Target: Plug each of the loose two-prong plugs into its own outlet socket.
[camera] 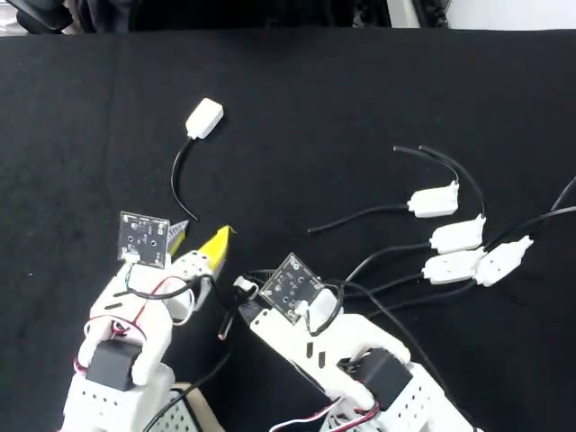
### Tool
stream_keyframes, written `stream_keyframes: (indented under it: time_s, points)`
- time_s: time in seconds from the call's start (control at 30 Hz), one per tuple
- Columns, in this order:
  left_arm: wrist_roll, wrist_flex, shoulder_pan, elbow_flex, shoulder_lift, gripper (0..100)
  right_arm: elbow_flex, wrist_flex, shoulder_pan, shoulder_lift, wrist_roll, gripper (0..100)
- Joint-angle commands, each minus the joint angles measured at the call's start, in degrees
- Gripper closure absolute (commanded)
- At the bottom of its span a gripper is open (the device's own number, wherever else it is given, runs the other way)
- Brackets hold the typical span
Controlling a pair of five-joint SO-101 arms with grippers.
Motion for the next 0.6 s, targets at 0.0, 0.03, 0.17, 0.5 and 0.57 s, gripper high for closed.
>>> stream_keyframes:
  time_s: [0.0, 0.03, 0.17, 0.5, 0.57]
  points:
    - [1.2, 0.4, 5.1, -2.0, -0.4, 78, -3.6, -0.2, -0.5, -7.1, 0.2, 98.7]
    - [1.2, 0.4, 6.7, -1.7, -0.4, 78, -3.6, -0.2, -0.5, -7.1, 0.2, 98.7]
    - [1.2, 0.5, 12.5, -1.5, -0.4, 78, -3.3, -0.2, -0.5, -7.1, 0.2, 98.7]
    - [1.1, 3.5, 16.7, -2.6, -0.4, 78, -3.2, 0.3, -0.3, -7.1, 0.2, 98.7]
    - [1.1, 5.0, 12.4, -5.2, -0.4, 78, -3.3, 1.6, -0.2, -7.1, 0.2, 98.7]
